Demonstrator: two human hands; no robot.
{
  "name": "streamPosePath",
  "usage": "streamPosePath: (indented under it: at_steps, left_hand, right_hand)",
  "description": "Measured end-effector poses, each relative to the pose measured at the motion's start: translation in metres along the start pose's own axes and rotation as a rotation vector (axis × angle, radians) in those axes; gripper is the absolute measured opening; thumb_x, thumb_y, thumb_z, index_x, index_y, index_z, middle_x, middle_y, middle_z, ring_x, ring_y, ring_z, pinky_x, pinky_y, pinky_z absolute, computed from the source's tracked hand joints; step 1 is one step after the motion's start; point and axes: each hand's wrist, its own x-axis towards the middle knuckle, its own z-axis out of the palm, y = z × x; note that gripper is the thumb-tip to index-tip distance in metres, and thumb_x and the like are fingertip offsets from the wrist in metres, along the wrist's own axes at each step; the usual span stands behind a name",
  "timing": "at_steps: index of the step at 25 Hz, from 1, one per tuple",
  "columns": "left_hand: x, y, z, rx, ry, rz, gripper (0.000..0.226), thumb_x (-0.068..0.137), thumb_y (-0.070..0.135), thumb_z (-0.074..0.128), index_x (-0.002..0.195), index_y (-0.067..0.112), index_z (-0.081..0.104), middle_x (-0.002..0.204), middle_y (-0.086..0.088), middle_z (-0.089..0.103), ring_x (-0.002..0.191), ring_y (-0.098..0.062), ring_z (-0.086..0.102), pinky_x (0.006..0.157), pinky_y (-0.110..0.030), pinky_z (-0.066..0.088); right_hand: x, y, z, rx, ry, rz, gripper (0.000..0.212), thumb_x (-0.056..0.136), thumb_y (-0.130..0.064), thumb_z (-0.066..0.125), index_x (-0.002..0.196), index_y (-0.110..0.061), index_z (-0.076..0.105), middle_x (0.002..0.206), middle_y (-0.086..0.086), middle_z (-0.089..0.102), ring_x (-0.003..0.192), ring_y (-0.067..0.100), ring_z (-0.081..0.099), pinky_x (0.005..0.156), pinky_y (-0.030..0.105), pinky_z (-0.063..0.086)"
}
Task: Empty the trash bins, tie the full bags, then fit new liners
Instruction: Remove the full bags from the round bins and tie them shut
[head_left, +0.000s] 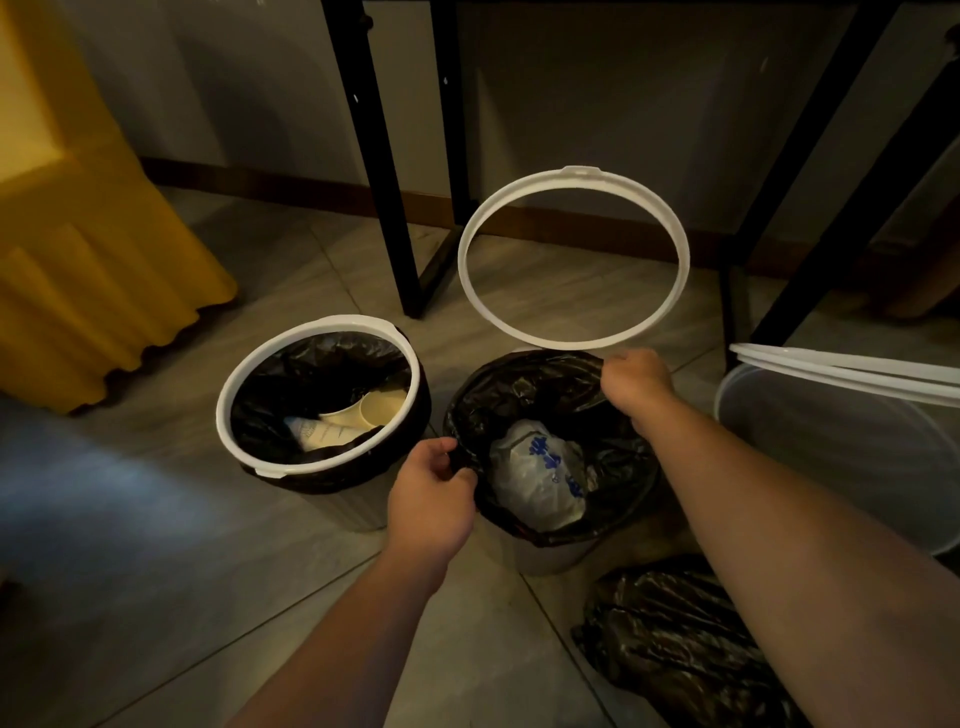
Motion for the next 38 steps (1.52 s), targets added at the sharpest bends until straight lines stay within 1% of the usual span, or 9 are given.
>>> streamPosePath:
  at_steps: [5, 9, 13, 18, 22, 26, 30, 35, 38]
  left_hand:
    - [-0.005, 0.005, -0.001, 0.112, -0.083, 0.045, 0.054, 0.100, 0.013, 0.064, 0.148, 0.035, 0.056, 0.092, 0.010, 0.076, 0.063, -0.013, 0.073, 0.055, -0.029, 0.059]
    - [-0.009, 0.012, 0.001, 0.156, -0.175, 0.117, 0.059, 0.102, 0.008, 0.059, 0.151, 0.040, 0.053, 0.075, 0.017, 0.075, 0.063, -0.004, 0.072, 0.058, -0.025, 0.060]
    - [-0.017, 0.014, 0.011, 0.200, -0.209, 0.205, 0.056, 0.102, 0.006, 0.057, 0.143, 0.043, 0.061, 0.084, 0.016, 0.071, 0.087, -0.028, 0.077, 0.074, -0.047, 0.067]
    - [-0.020, 0.017, 0.012, 0.156, -0.143, 0.236, 0.037, 0.099, 0.011, 0.064, 0.101, 0.048, 0.071, 0.061, -0.004, 0.071, 0.047, -0.019, 0.060, 0.045, -0.031, 0.050]
    - [-0.021, 0.017, 0.006, 0.126, -0.080, 0.260, 0.034, 0.089, 0.007, 0.071, 0.085, 0.040, 0.064, 0.061, -0.001, 0.067, 0.046, -0.016, 0.055, 0.044, -0.030, 0.045]
    - [-0.028, 0.011, -0.002, 0.050, -0.031, 0.248, 0.039, 0.083, 0.007, 0.072, 0.094, 0.042, 0.056, 0.089, 0.002, 0.071, 0.063, -0.021, 0.065, 0.055, -0.042, 0.055]
    - [-0.044, 0.002, -0.003, -0.063, 0.008, 0.097, 0.057, 0.086, 0.011, 0.077, 0.116, 0.051, 0.048, 0.120, 0.012, 0.066, 0.097, -0.018, 0.074, 0.075, -0.048, 0.066]
    - [-0.071, -0.001, 0.017, -0.342, 0.015, -0.340, 0.059, 0.083, 0.030, 0.089, 0.125, 0.026, 0.048, 0.107, -0.004, 0.071, 0.091, -0.021, 0.074, 0.068, -0.039, 0.067]
    - [-0.077, 0.001, 0.029, -0.397, -0.059, -0.426, 0.032, 0.092, 0.010, 0.078, 0.120, 0.014, 0.062, 0.095, -0.013, 0.080, 0.079, -0.026, 0.073, 0.072, -0.042, 0.065]
  right_hand:
    - [0.006, 0.000, -0.005, 0.275, -0.149, 0.187, 0.034, 0.095, -0.019, 0.049, 0.119, -0.002, 0.067, 0.109, 0.019, 0.072, 0.097, 0.036, 0.070, 0.097, 0.051, 0.059]
    - [0.007, 0.002, 0.001, 0.265, -0.037, 0.134, 0.016, 0.096, -0.013, 0.054, 0.100, -0.004, 0.066, 0.104, 0.013, 0.069, 0.085, 0.028, 0.065, 0.068, 0.034, 0.056]
    - [-0.002, 0.004, 0.003, 0.108, 0.087, -0.100, 0.027, 0.102, -0.022, 0.050, 0.082, -0.012, 0.065, 0.082, 0.006, 0.064, 0.077, 0.024, 0.060, 0.065, 0.031, 0.044]
    - [-0.018, 0.011, -0.006, 0.071, 0.113, -0.301, 0.055, 0.100, -0.036, 0.061, 0.051, -0.018, 0.045, 0.043, -0.006, 0.047, 0.044, 0.009, 0.049, 0.052, 0.033, 0.032]
    - [-0.023, 0.006, -0.016, -0.015, -0.009, -0.362, 0.048, 0.093, -0.060, 0.061, 0.067, -0.021, 0.066, 0.061, -0.009, 0.068, 0.058, 0.005, 0.063, 0.056, 0.030, 0.040]
    - [-0.023, 0.003, -0.025, -0.187, -0.199, -0.458, 0.012, 0.094, -0.040, 0.065, 0.102, -0.038, 0.073, 0.096, -0.015, 0.072, 0.085, 0.009, 0.067, 0.069, 0.029, 0.049]
    - [-0.020, 0.001, -0.031, -0.479, -0.293, -0.430, 0.042, 0.092, -0.024, 0.064, 0.134, -0.023, 0.065, 0.132, 0.011, 0.065, 0.104, 0.022, 0.059, 0.088, 0.027, 0.044]
    - [-0.023, -0.007, -0.035, -0.728, -0.238, -0.373, 0.046, 0.091, -0.017, 0.068, 0.135, -0.010, 0.061, 0.118, 0.014, 0.061, 0.090, 0.023, 0.053, 0.080, 0.031, 0.047]
    - [-0.027, -0.012, -0.040, -0.752, -0.203, -0.425, 0.021, 0.091, -0.018, 0.064, 0.112, -0.015, 0.066, 0.103, 0.011, 0.063, 0.081, 0.022, 0.055, 0.073, 0.031, 0.049]
